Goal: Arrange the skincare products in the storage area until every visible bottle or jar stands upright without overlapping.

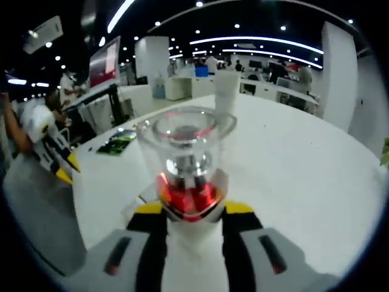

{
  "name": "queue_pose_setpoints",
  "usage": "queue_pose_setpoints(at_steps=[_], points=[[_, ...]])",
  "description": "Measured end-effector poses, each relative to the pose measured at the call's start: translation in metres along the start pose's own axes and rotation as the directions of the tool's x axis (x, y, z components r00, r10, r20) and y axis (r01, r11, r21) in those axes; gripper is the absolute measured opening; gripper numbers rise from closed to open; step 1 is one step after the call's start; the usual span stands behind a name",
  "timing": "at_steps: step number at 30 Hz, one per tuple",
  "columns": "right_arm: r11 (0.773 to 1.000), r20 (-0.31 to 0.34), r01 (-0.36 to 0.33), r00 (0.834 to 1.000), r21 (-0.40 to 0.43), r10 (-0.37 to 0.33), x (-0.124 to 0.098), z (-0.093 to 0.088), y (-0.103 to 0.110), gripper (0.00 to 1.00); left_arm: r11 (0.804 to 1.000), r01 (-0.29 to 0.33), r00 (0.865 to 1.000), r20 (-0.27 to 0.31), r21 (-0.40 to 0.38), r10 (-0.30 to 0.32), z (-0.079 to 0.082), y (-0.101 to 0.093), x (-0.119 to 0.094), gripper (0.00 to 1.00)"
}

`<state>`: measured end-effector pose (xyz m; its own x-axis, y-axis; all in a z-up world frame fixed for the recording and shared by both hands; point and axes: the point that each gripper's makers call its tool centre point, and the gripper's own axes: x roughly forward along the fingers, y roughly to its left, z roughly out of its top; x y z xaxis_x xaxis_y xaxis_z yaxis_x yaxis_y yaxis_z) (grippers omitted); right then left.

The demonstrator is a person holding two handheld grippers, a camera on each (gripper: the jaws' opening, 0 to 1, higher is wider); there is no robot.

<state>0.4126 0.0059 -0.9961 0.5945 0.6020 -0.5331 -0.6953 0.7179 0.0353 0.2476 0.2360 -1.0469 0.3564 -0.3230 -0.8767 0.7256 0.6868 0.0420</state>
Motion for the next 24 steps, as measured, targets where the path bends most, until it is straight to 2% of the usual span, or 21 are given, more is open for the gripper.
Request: queue_pose_setpoints(at_steps=[11,15,19,24], points=[[1.000,-0.001,0.013,1.000,-0.003,-0.013,0.004,0.006,-0.013,0.31,1.000,0.009,1.000,-0.015,-0.007,-0.009,-0.003,-0.002,0.001,0.21],[1.000,0.007,0.018,1.000,0.003,-0.018,0.006,0.016,-0.018,0.32,1.000,0.009,1.000,-0.024,-0.014,-0.010,-0.004,-0.002,0.002,0.21],[1.000,0.035,0.020,0.999,-0.010,-0.019,0.004,0.034,-0.026,0.32,1.000,0.007,1.000,-0.025,-0.022,-0.008,-0.005,-0.001,0.002,0.21],[1.000,0.049,0.022,0.999,0.004,-0.022,0.015,0.047,-0.043,0.32,1.000,-0.001,1.000,-0.031,-0.031,0.000,-0.006,0.000,0.002,0.21]])
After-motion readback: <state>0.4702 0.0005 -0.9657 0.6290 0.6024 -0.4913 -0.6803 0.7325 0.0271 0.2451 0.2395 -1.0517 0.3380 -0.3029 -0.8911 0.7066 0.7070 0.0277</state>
